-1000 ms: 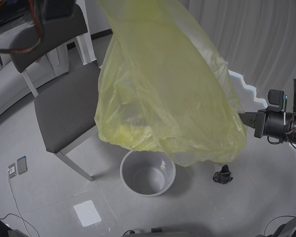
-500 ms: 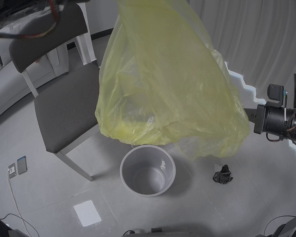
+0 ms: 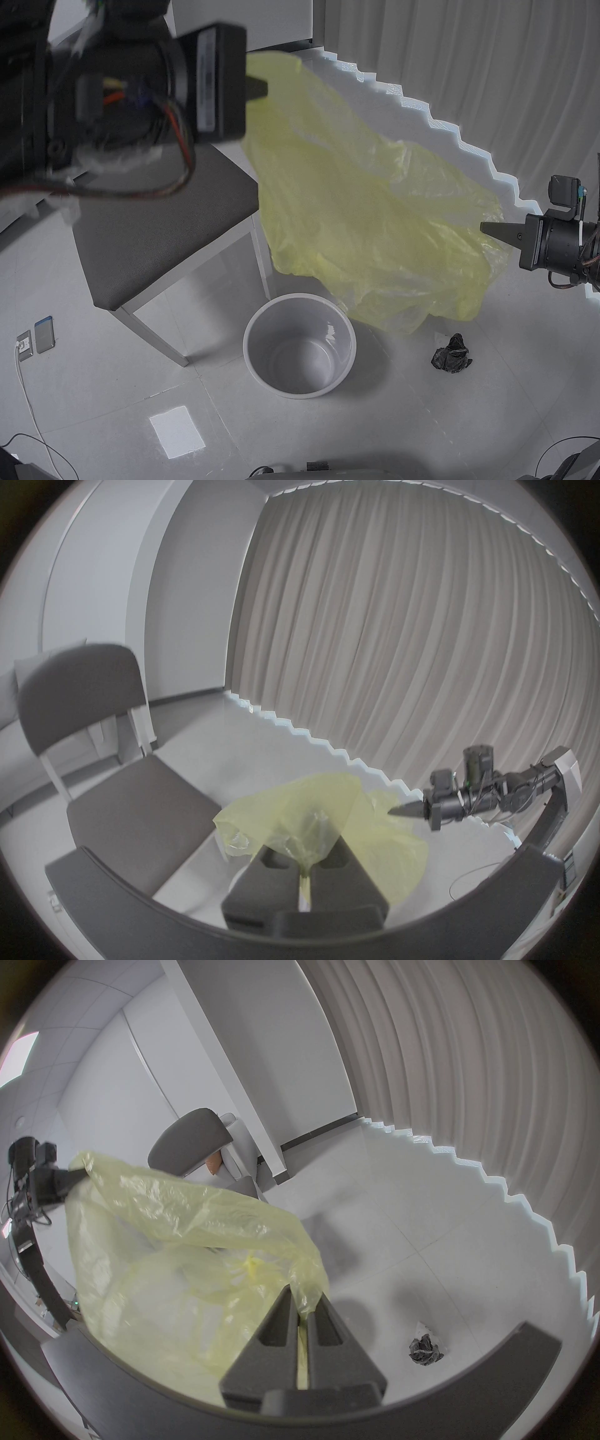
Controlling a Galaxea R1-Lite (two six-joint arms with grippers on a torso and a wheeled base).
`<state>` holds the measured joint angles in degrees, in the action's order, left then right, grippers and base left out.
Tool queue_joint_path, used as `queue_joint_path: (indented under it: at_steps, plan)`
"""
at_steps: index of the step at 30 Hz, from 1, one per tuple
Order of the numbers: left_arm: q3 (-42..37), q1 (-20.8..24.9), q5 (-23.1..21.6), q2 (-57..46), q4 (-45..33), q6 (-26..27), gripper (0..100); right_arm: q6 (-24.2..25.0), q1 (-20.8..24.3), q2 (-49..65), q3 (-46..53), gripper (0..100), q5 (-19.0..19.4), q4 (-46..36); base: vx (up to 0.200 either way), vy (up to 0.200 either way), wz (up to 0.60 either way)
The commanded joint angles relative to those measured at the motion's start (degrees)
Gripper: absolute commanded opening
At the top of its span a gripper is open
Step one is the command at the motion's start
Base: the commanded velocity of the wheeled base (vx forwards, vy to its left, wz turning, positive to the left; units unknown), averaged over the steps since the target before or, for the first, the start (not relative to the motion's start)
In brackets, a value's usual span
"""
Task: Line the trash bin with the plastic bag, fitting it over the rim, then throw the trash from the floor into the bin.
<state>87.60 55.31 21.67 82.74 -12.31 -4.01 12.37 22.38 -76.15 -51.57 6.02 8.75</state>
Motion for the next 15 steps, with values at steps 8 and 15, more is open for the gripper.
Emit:
queue_joint_path:
  at_steps: [8,15]
  plan:
    - [-33.64,-8.81,-7.61,-4.87,9.32,-16.29,0,-0.42,3.72,-9.71,-0.29,0,-4.7,-0.32,0.0,0.0,0.0]
    - [-44.45,-14.53,-10.25,2.52,24.71,-19.1,0,-0.86,3.99,-19.21,-2.93,0,-4.53,0.21,0.0,0.0,0.0]
